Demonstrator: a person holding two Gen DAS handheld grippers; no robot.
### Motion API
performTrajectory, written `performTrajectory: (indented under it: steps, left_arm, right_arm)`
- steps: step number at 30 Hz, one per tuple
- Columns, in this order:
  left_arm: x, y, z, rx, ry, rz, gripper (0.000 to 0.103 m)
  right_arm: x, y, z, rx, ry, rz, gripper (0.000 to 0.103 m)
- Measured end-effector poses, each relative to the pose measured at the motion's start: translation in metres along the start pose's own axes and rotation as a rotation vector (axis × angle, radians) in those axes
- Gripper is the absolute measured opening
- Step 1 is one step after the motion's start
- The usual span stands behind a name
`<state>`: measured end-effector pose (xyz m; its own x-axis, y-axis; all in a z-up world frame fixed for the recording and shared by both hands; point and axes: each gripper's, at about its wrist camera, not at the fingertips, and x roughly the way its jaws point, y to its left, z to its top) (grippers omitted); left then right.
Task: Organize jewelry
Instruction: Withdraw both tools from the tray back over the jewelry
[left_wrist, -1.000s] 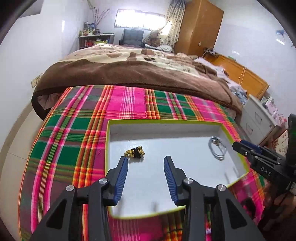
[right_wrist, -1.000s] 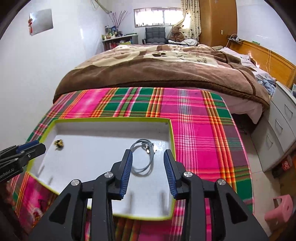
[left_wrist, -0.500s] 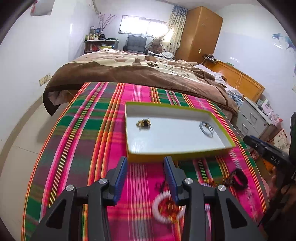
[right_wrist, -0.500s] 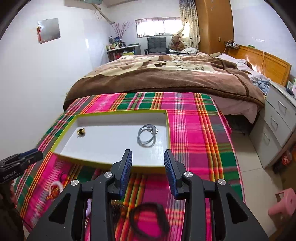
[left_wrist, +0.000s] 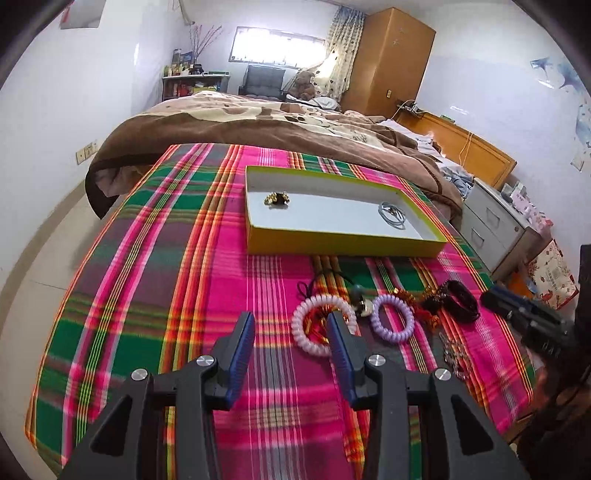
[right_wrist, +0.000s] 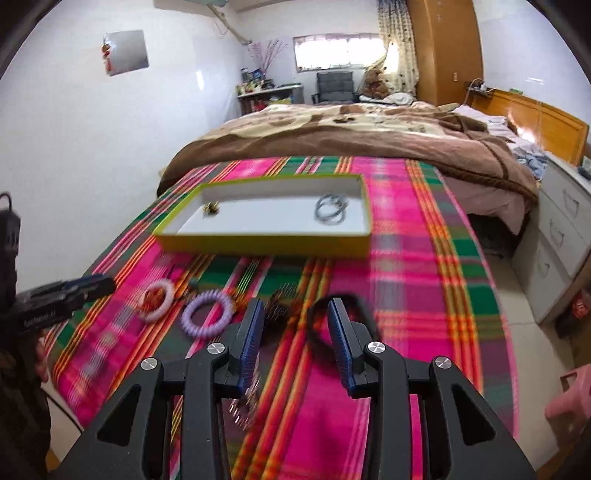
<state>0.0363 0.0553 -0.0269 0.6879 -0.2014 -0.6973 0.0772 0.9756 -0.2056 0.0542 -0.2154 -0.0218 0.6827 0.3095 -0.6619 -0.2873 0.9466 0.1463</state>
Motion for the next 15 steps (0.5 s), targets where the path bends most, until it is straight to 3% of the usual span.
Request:
performTrajectory:
  steps: [15]
  left_arm:
    - [-0.014, 0.007, -0.017, -0.025, -0.011, -0.006, 0.04]
  right_arm:
    - [0.019, 0.025, -0.045, -0.022, 0.112, 0.058, 0.037]
